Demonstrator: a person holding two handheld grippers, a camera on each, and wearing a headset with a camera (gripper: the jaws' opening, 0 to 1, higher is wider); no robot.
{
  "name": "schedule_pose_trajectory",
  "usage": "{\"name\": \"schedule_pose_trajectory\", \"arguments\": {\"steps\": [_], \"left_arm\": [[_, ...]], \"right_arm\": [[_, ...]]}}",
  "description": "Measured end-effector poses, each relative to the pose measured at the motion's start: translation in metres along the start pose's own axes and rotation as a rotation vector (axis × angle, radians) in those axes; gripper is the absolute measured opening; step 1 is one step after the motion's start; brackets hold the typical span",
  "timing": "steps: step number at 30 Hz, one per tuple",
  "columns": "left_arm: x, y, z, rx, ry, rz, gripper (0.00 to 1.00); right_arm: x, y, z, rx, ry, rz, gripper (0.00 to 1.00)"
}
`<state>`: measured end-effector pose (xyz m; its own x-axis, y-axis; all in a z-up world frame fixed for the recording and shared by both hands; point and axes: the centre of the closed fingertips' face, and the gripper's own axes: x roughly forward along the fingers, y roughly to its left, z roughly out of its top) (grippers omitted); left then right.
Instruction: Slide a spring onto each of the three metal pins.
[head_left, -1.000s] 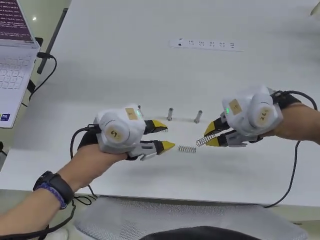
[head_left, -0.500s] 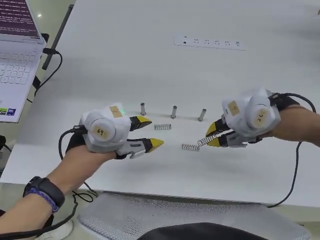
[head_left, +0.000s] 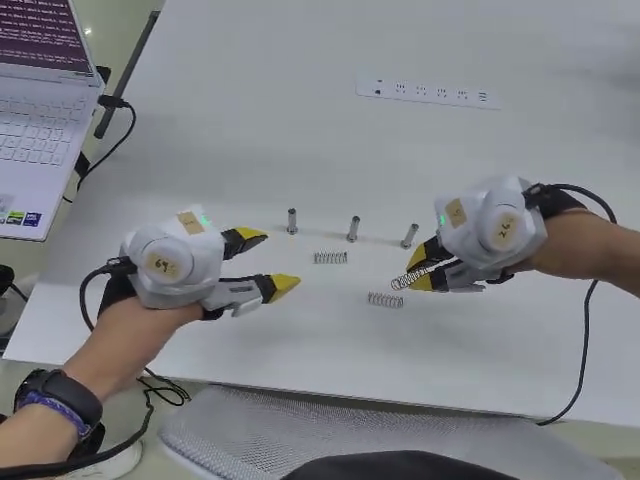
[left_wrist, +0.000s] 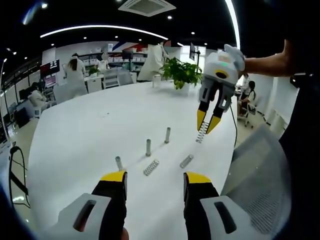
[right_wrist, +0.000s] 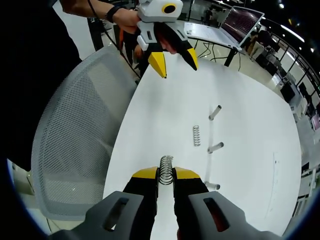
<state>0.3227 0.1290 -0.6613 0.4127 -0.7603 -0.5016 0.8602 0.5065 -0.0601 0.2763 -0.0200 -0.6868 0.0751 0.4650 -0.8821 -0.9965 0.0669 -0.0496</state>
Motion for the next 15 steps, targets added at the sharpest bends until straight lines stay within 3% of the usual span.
{"name": "schedule_pose_trajectory", "arguments": {"steps": [9, 15], "left_arm": [[-0.017, 0.015, -0.012, -0.029, 0.003, 0.059, 0.43], [-0.023, 0.018, -0.014, -0.037, 0.005, 0.078, 0.44]], "right_arm": [[0.005, -0.008, 0.008, -0.013, 0.012, 0.014, 0.08], [0.012, -0.017, 0.012, -0.021, 0.03, 0.023, 0.08]]}}
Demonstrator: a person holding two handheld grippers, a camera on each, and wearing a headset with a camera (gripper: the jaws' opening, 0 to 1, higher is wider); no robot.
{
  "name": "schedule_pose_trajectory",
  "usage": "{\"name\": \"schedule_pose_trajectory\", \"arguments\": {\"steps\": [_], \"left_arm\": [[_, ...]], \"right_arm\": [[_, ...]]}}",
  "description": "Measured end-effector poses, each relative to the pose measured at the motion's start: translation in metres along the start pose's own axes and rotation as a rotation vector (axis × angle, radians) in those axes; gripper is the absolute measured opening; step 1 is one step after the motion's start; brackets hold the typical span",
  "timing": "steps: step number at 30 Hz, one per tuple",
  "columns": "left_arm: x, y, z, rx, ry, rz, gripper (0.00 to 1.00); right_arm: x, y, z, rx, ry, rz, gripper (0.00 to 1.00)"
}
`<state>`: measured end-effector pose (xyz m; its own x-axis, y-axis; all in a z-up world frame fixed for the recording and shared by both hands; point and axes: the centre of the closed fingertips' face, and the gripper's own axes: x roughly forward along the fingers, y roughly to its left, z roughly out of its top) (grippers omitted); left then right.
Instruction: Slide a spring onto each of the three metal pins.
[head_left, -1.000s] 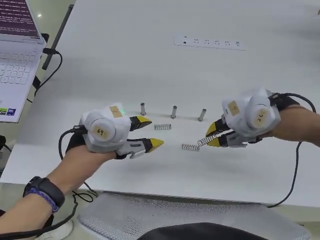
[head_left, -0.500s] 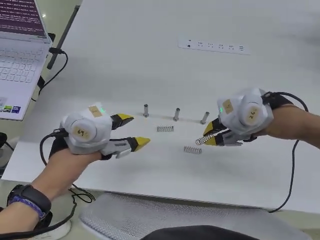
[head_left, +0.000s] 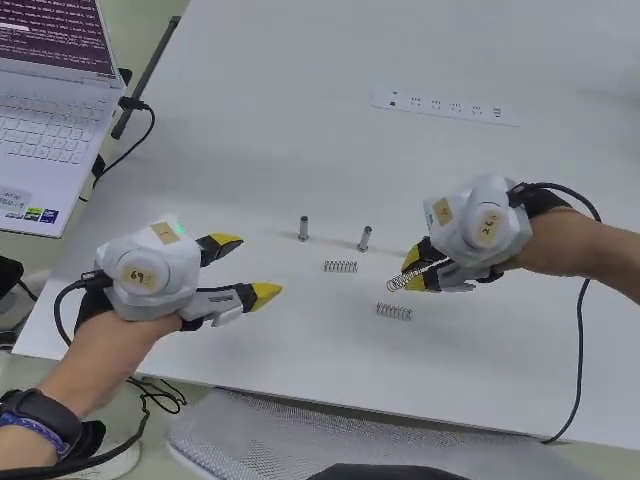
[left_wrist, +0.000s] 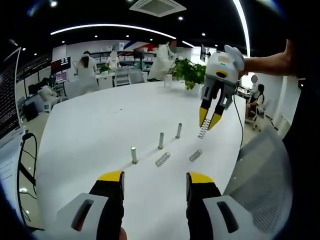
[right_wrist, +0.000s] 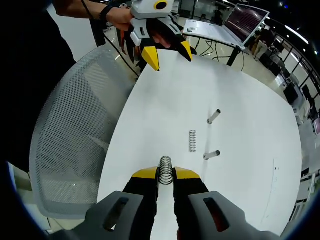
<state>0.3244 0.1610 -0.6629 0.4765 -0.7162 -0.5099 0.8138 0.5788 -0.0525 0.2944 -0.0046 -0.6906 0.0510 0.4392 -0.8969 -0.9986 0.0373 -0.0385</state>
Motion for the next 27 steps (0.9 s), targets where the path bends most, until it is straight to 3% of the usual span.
{"name": "schedule_pose_trajectory", "arguments": {"steps": [11, 27], "left_arm": [[-0.007, 0.004, 0.0, -0.017, -0.013, 0.025, 0.47], [-0.016, 0.011, -0.009, -0.046, -0.015, 0.051, 0.48]], "right_arm": [[0.007, -0.026, 0.009, -0.013, 0.053, -0.001, 0.08], [0.021, -0.059, 0.026, -0.027, 0.084, 0.019, 0.08]]}}
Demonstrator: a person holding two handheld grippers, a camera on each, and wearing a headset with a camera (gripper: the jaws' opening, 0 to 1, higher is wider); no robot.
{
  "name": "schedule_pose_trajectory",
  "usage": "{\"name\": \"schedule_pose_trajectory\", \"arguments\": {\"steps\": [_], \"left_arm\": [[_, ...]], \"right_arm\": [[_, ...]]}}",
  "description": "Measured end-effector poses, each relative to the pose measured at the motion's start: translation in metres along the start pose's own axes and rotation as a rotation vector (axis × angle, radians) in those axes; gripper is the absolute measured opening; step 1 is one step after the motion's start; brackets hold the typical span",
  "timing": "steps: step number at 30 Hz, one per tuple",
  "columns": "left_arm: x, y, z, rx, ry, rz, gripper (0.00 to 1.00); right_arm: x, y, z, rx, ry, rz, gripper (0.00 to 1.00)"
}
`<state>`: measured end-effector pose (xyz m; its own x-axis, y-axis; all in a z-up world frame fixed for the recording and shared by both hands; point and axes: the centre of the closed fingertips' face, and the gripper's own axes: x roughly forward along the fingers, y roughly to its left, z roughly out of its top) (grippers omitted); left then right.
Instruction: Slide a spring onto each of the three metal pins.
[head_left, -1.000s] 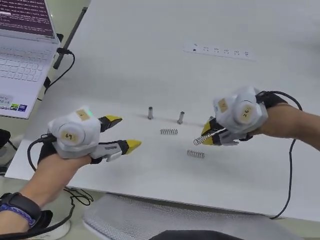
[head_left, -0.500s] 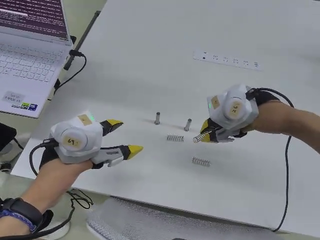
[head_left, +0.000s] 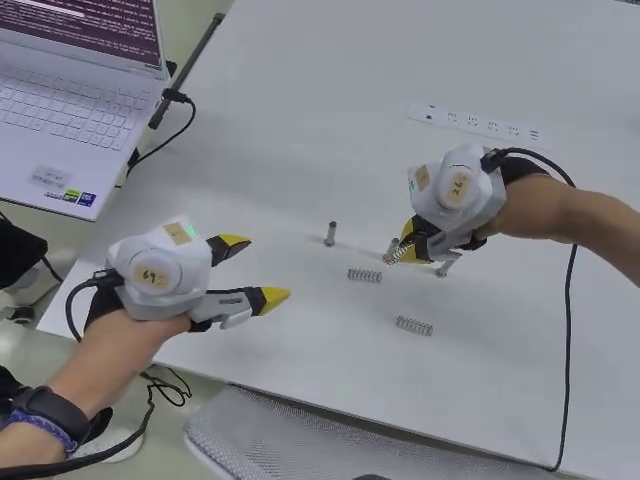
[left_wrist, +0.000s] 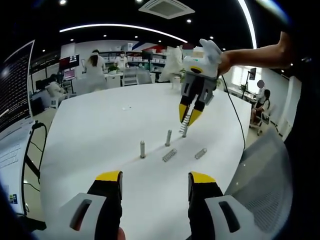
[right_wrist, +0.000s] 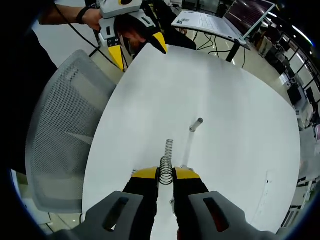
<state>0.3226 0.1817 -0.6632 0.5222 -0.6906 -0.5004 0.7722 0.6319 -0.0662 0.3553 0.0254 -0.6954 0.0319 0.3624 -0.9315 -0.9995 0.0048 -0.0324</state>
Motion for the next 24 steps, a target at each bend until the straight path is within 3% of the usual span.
{"name": "schedule_pose_trajectory", "arguments": {"steps": [10, 24], "left_arm": [[-0.004, 0.004, -0.001, -0.018, -0.009, 0.019, 0.48], [-0.004, 0.005, 0.0, -0.044, -0.027, 0.024, 0.49]], "right_arm": [[0.006, -0.014, 0.013, -0.01, 0.003, 0.003, 0.08], [-0.003, -0.035, 0.037, -0.028, -0.001, -0.015, 0.08]]}}
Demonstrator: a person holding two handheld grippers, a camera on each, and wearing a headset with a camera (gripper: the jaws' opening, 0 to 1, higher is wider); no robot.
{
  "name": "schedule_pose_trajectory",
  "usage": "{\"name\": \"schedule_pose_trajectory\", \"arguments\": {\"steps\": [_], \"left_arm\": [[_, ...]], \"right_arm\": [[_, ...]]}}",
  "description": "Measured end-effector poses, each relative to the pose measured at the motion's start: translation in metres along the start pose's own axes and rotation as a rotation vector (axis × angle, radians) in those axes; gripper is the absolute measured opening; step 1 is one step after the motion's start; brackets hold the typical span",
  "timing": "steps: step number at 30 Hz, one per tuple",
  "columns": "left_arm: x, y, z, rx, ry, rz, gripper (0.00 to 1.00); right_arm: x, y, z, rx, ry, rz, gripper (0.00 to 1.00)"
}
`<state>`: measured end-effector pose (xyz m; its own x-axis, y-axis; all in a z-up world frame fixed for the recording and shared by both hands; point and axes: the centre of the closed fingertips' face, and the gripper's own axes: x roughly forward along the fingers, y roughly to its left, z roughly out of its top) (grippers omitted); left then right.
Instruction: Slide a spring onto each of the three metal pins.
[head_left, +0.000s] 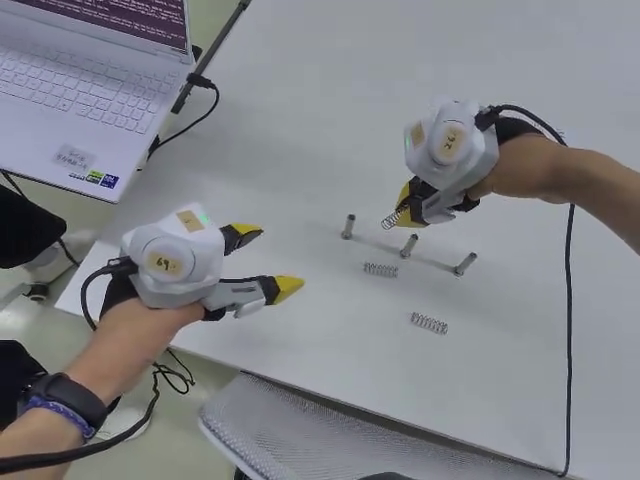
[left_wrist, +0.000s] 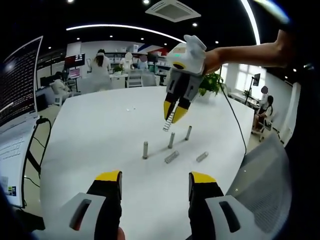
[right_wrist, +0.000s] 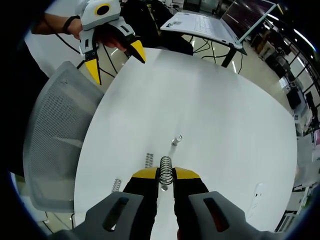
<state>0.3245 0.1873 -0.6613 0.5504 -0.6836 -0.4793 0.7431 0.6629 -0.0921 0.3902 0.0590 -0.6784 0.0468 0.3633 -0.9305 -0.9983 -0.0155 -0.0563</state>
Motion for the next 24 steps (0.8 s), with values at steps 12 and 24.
{"name": "schedule_pose_trajectory", "arguments": {"steps": [12, 24], "left_arm": [[-0.003, 0.006, -0.001, -0.021, -0.012, 0.013, 0.49], [-0.001, 0.009, 0.002, -0.04, -0.027, 0.019, 0.51]], "right_arm": [[0.003, -0.019, 0.019, -0.03, 0.012, -0.002, 0.08], [0.023, -0.029, 0.023, -0.058, 0.042, 0.031, 0.08]]}}
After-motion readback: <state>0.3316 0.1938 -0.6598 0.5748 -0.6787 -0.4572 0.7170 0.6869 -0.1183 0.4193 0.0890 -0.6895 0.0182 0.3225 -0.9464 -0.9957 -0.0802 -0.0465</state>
